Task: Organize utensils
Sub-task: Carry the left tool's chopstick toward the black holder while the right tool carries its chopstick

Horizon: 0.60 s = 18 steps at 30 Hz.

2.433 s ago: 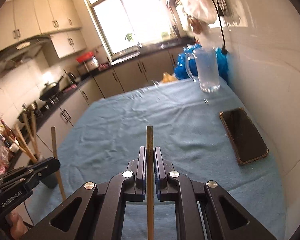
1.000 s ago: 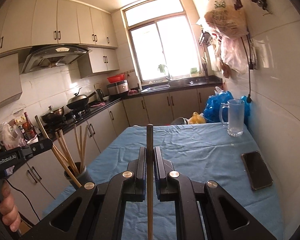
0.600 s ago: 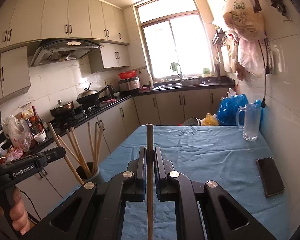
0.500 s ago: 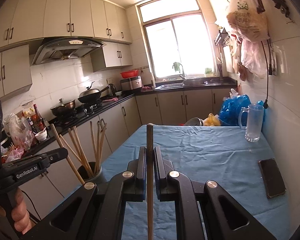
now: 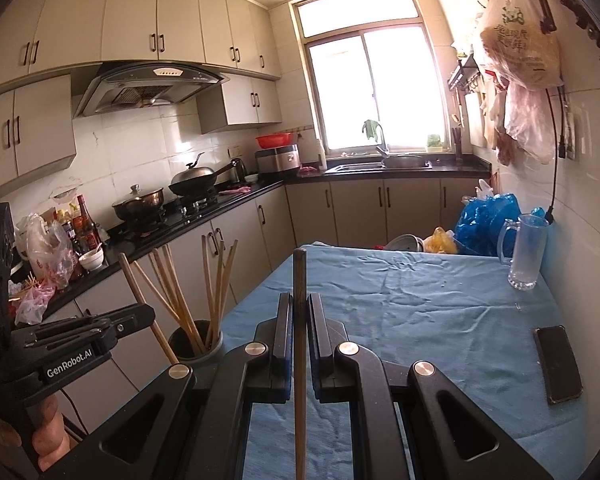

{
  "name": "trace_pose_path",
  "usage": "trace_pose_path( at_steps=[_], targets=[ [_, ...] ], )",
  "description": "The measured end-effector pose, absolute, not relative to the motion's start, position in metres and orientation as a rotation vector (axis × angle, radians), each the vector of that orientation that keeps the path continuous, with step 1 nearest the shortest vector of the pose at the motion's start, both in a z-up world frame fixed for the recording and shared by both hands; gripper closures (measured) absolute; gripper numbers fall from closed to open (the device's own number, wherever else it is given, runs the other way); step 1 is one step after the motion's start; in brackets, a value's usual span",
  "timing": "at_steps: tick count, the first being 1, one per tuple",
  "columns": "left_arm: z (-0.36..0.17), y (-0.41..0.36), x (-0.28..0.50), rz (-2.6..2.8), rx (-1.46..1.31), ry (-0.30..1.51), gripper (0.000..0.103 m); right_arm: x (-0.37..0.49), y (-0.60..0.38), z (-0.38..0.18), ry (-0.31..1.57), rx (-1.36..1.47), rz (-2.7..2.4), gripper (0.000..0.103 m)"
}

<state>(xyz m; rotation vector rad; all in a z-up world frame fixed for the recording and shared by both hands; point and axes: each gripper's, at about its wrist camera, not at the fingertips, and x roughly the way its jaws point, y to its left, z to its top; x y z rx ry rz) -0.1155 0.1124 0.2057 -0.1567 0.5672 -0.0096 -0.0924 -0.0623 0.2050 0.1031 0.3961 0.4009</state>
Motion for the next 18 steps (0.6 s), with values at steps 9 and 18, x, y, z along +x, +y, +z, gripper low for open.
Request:
trace_pose_path(
  at_steps=[9,18],
  targets=[
    [0.201,0.115,-0.114,-0.018,-0.157,0.582,0.096,-0.087,-0.047,0.204,0.406,0.096,0.420,0.095],
    [0.200,0.118,-0.115,-0.028,-0.162,0.587,0.096,-0.083,-0.036,0.199,0.421,0.109,0.437,0.095]
  ],
)
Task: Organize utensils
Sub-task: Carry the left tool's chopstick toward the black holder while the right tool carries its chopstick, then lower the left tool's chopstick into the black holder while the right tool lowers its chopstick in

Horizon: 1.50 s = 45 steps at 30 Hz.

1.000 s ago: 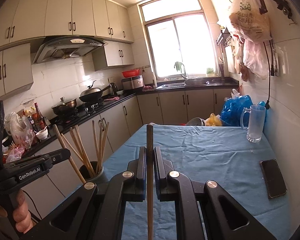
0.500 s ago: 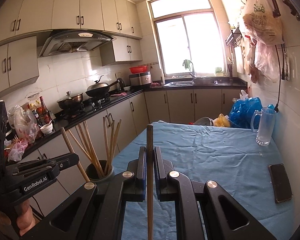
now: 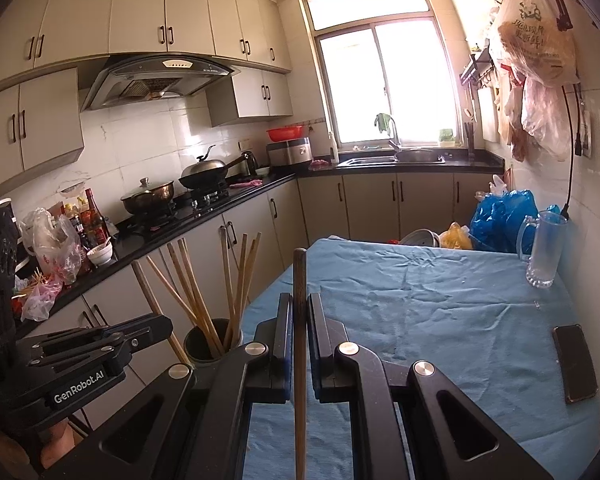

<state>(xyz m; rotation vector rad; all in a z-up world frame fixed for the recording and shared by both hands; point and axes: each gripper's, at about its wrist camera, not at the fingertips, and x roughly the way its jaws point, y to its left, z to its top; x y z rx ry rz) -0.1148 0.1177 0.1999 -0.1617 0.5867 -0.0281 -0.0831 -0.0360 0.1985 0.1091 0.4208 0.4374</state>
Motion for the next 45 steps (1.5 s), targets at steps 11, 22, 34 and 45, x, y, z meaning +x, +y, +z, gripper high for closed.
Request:
trace_pose_path(
  at_steps=[11,22,34,45],
  targets=[
    [0.200,0.127,-0.117,-0.036,-0.173,0.594,0.096,-0.073,-0.025,0.197,0.436,0.120,0.460,0.095],
    [0.200,0.135,-0.122,-0.040,-0.179,0.588,0.096,-0.067,-0.017,0.196,0.446,0.120,0.475,0.095],
    [0.202,0.147,-0.131,0.001,-0.182,0.578,0.096,-0.065,-0.004,0.202,0.435,0.109,0.505,0.095],
    [0.214,0.167,-0.147,0.033,-0.187,0.541,0.096,-0.064,0.011,0.212,0.416,0.101,0.545,0.095]
  ],
)
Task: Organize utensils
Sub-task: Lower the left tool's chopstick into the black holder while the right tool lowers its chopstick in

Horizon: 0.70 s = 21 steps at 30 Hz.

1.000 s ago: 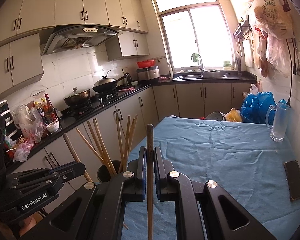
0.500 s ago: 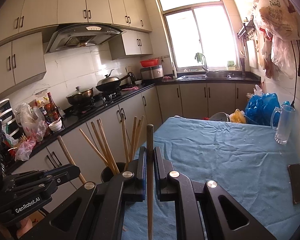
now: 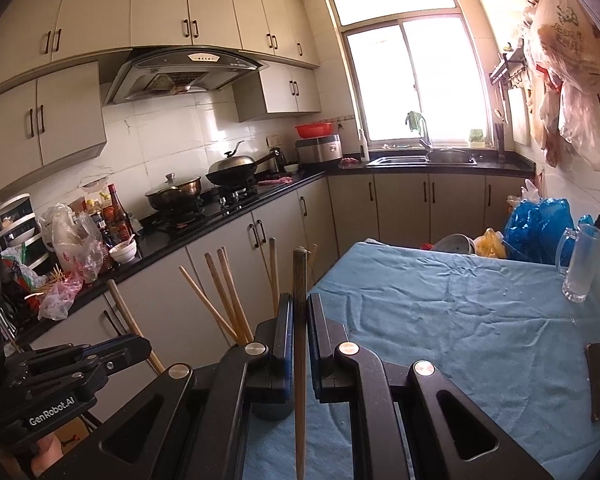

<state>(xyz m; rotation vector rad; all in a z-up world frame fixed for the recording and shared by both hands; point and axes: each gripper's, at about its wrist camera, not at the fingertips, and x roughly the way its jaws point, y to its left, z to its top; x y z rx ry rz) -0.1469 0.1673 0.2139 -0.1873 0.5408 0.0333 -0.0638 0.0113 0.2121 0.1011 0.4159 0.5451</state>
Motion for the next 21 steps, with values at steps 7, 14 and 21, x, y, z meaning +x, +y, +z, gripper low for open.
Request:
trace_pose_path(
  at_steps=[7,14,21],
  targets=[
    [0.227,0.187,-0.157,0.070,-0.177,0.501,0.096,-0.061,0.026,0.221,0.402,0.097,0.579,0.095],
    [0.234,0.208,-0.158,0.087,-0.186,0.488,0.096,-0.056,0.045,0.231,0.385,0.090,0.612,0.095],
    [0.249,0.227,-0.160,0.082,-0.202,0.455,0.096,-0.050,0.059,0.240,0.369,0.099,0.644,0.095]
  ],
)
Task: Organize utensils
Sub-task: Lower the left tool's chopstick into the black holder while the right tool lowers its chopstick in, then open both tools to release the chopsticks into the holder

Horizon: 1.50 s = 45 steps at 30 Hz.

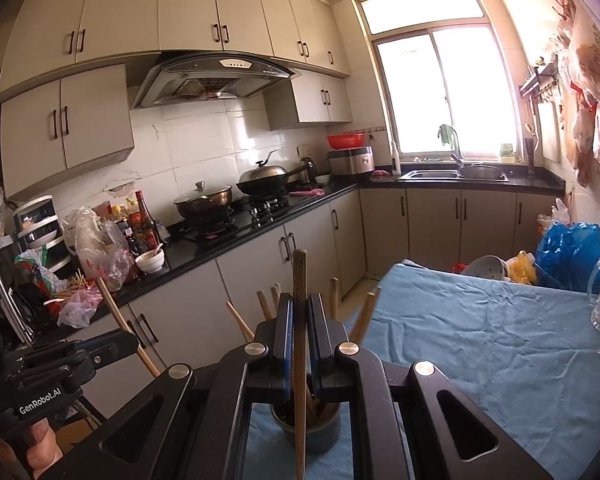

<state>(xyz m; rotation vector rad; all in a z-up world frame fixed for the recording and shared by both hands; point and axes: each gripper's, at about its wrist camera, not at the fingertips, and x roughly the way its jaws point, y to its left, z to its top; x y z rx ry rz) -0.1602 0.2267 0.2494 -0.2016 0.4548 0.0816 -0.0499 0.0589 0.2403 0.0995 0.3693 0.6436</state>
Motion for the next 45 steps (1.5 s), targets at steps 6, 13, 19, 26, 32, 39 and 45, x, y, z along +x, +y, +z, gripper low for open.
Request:
trace_pose_path(
  at_steps=[6,13,19,26,32,39,45],
  targets=[
    [0.272,0.249,-0.155,0.056,-0.251,0.396,0.096,-0.043,0.068,0.255,0.336,0.138,0.663,0.095],
    [0.293,0.253,-0.132,0.056,-0.255,0.335,0.096,-0.034,0.083,0.270,0.267,0.131,0.653,0.095],
    [0.292,0.246,-0.109,-0.008,-0.278,0.349,0.096,-0.025,0.088,0.267,0.239,0.106,0.607,0.095],
    [0.269,0.238,-0.074,-0.018,-0.291,0.388,0.096,-0.008,0.088,0.253,0.241,0.102,0.570,0.095],
    [0.242,0.231,-0.051,0.008,-0.259,0.456,0.096,0.004,0.088,0.235,0.278,0.102,0.564,0.095],
    [0.217,0.223,-0.040,-0.001,-0.260,0.528,0.096,0.009,0.090,0.207,0.359,0.104,0.575,0.095],
    [0.210,0.223,-0.045,0.034,-0.275,0.547,0.096,0.013,0.084,0.193,0.407,0.113,0.586,0.094]
  ],
)
